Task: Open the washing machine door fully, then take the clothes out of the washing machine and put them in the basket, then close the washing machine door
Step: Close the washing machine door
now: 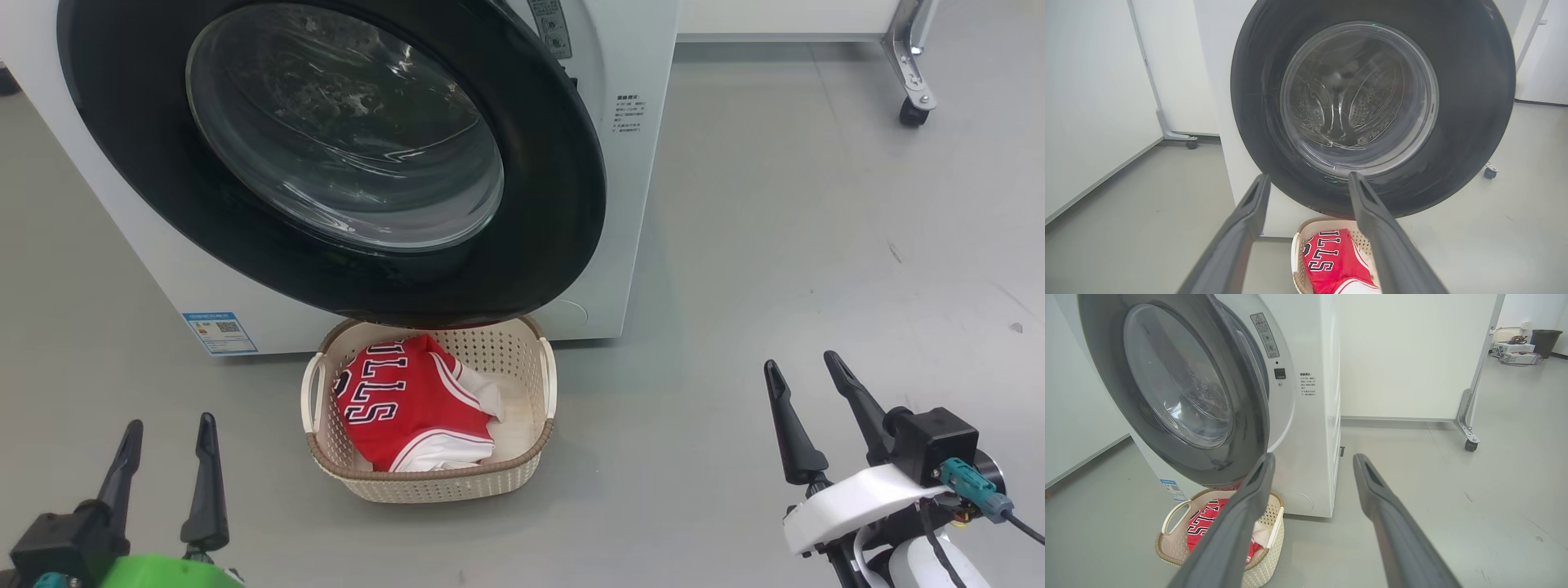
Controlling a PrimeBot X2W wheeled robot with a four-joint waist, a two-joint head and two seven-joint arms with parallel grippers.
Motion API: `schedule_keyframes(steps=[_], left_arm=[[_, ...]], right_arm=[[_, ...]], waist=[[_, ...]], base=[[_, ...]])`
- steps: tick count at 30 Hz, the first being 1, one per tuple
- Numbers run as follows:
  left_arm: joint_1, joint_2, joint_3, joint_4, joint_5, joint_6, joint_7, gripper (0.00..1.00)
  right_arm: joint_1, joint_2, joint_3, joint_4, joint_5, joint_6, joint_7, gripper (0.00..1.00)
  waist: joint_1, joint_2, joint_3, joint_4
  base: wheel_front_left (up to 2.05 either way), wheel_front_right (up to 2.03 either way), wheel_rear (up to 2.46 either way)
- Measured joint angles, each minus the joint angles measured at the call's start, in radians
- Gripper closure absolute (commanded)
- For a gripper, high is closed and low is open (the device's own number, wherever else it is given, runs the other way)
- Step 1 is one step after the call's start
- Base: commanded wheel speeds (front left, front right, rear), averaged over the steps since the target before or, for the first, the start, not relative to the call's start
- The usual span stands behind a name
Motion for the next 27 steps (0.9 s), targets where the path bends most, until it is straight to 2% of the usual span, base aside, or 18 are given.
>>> schedule_keyframes(steps=[5,15,27], left_arm=[[0.015,-0.008,-0.016,0.009,0.043,0.018,-0.008,0.00],[0.031,-0.045,-0.029,0.017,0.081,0.027,-0.007,0.00],[0.039,-0.071,-0.021,0.020,0.107,0.028,-0.001,0.00]], right_arm=[[0.007,0.000,0.008,0.001,-0.002,0.000,0.008,0.00],[0.043,-0.010,-0.003,-0.001,-0.011,-0.033,0.016,0.00],[0.059,-0.015,-0.008,-0.017,-0.011,-0.042,0.020,0.00]], waist=[[0.0000,0.0000,-0.006,-0.001],[0.0000,0.0000,-0.014,-0.014],[0.0000,0.0000,-0.013,-0.022]], base=[[0.00,0.00,0.00],[0.00,0.00,0.00],[0.00,0.00,0.00]])
